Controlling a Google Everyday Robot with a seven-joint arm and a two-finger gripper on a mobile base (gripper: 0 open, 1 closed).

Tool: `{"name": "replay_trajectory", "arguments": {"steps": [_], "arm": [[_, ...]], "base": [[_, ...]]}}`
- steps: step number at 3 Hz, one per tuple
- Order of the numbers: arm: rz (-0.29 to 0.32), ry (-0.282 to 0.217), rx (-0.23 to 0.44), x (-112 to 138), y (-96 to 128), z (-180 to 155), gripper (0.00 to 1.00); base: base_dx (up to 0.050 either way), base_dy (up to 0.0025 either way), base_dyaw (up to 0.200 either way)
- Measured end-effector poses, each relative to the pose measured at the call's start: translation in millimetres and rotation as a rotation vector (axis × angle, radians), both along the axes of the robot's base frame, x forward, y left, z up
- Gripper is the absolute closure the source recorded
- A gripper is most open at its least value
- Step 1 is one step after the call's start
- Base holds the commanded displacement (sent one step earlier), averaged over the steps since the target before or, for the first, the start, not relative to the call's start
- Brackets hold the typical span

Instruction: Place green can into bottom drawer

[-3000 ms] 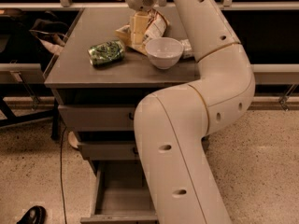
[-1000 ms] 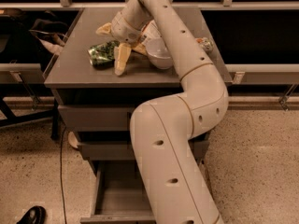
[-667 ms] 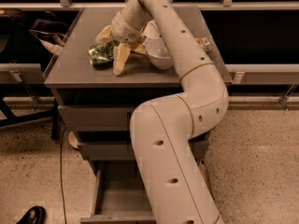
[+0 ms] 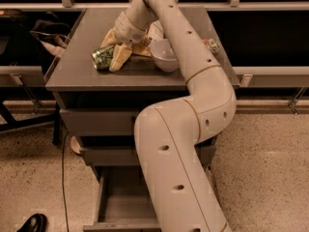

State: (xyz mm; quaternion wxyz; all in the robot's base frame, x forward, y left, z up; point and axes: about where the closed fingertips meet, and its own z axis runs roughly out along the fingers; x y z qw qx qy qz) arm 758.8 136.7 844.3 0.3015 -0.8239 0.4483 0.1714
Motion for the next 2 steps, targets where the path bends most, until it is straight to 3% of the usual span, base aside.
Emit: {"name": "replay_trajectory", "arguments": {"steps": [1,2], "arm": [[0.000,0.000,0.000,0.0,0.0,0.0,0.96],[0.000,0.000,0.000,0.0,0.0,3.1,1.00]], "base": [[0.000,0.00000,0.000],[0.000,0.00000,0.000]]}}
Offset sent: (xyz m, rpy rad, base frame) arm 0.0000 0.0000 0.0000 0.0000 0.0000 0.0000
